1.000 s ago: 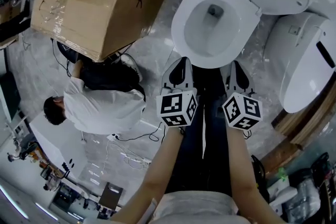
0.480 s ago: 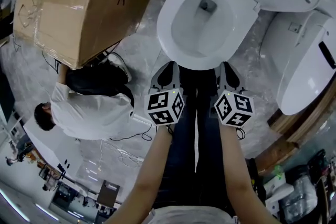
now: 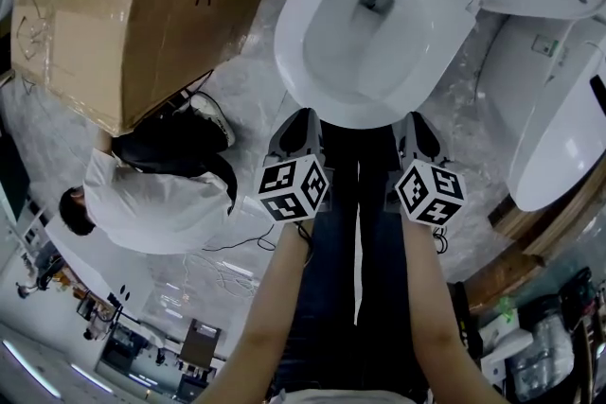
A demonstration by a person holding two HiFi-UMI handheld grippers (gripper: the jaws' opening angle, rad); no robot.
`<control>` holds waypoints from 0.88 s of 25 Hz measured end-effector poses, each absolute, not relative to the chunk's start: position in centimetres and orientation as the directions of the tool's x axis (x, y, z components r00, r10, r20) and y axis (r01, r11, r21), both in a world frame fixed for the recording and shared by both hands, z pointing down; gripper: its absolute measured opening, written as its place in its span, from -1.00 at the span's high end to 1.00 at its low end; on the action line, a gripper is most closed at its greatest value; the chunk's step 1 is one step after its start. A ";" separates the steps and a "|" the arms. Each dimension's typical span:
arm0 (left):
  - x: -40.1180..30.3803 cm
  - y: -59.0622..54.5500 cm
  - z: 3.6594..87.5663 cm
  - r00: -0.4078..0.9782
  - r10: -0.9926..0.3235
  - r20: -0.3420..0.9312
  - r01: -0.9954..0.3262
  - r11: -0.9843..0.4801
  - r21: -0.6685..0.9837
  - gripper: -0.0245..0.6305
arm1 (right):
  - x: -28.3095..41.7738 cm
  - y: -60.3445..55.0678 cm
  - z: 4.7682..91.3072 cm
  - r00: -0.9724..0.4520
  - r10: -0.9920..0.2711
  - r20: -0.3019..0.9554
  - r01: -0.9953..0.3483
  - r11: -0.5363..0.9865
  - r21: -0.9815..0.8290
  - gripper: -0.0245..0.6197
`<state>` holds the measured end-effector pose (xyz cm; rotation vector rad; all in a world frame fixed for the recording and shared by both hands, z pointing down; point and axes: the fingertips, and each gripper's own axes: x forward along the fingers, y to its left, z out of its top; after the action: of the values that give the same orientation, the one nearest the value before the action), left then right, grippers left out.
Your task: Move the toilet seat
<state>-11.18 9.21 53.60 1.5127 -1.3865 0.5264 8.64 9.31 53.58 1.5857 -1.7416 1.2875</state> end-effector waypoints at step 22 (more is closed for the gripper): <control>-11.5 12.2 60.9 0.243 -0.410 0.879 -0.881 0.286 0.377 0.47 | 10.0 12.2 60.5 -0.247 -0.438 0.864 -0.901 -0.224 -0.372 0.46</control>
<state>-11.46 12.21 60.94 1.3190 -1.3631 0.5001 10.02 12.24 60.52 1.5882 -1.6161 1.4736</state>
